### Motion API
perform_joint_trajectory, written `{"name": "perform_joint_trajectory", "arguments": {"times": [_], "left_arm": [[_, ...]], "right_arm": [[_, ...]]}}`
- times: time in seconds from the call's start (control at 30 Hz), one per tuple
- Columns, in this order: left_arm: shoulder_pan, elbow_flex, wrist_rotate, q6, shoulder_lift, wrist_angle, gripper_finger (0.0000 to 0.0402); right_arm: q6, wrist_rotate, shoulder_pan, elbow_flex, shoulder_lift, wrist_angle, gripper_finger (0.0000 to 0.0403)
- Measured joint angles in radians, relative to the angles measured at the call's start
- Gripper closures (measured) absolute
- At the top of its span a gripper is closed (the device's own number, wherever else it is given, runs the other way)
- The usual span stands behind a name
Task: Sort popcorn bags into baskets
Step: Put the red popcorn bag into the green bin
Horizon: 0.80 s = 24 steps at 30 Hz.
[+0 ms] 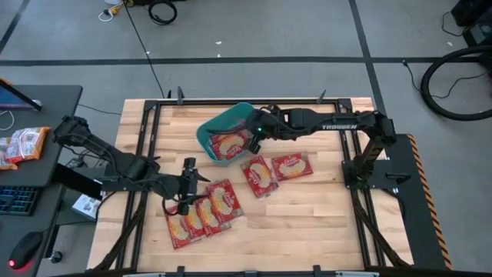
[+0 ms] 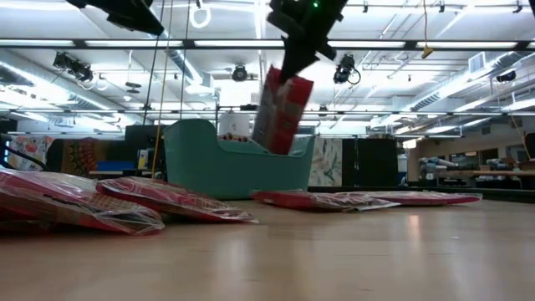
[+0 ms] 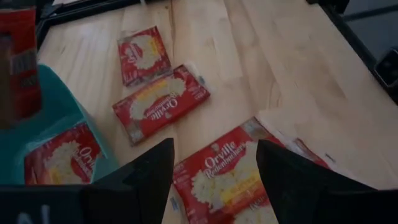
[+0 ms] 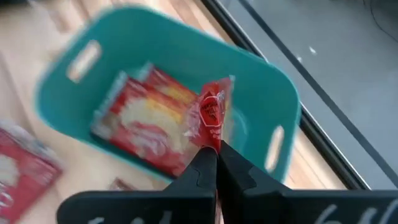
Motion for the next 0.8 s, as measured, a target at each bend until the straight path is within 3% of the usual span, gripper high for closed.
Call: {"name": "perform_joint_trajectory", "arguments": {"times": [0.13, 0.5, 0.7, 0.8], "left_arm": [[-0.032, -0.001, -0.005, -0.016, -0.010, 0.006, 0.0171], [-0.041, -0.001, -0.023, -0.033, -0.023, 0.051, 0.0171], [-0.041, -0.001, -0.023, -0.033, -0.023, 0.048, 0.0171], [-0.041, -0.001, -0.022, -0.043, -0.023, 0.040, 0.0171]], "right_arm": [[0.003, -0.025, -0.028, 0.000, 0.001, 0.010, 0.0398], [0.020, -0.495, -0.144, 0.001, 0.167, 0.217, 0.0304], [0.028, -0.829, -0.154, 0.000, 0.231, 0.449, 0.0257], [0.027, -0.861, -0.158, 0.000, 0.212, 0.443, 0.0251]]}}
